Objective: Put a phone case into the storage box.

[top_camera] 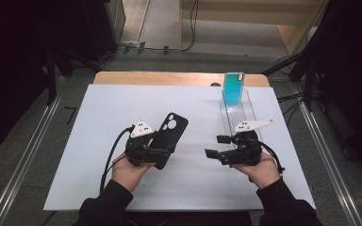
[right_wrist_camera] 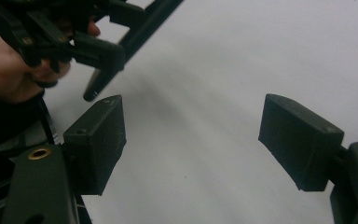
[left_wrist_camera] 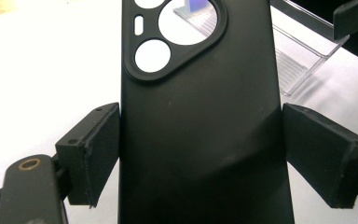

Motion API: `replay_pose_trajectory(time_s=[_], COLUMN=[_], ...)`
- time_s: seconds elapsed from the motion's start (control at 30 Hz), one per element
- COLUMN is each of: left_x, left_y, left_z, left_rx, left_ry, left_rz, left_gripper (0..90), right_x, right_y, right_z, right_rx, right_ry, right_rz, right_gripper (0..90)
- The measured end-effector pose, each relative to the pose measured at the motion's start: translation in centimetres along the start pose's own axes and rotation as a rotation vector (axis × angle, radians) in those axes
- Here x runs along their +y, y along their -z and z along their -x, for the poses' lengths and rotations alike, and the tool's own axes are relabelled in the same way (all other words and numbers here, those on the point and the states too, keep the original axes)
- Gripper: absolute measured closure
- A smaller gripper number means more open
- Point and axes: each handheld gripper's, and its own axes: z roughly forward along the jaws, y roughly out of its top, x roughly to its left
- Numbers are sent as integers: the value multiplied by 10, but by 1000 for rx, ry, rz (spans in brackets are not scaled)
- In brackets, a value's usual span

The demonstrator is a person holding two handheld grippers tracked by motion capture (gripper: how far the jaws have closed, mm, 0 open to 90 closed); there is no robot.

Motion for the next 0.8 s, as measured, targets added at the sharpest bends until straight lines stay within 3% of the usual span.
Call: replay_pose_trajectory(time_s=[0.3, 0.6, 0.8], left_x=[-6, -10, -14], left_y=[-6, -9, -12], left_z=[9, 13, 15], left_rx=[17, 38, 30], left_ry=[-17, 3, 19], left_rz=[43, 86, 109], left_gripper=[149, 148, 148], right_x=[18, 33, 40], right_y=[-8, -16, -23], right_z=[-6, -8, -6], right_rx=[3, -1, 2], right_ry=[-19, -54, -87], right_rz=[9, 7, 20], right_gripper=[212, 213, 213])
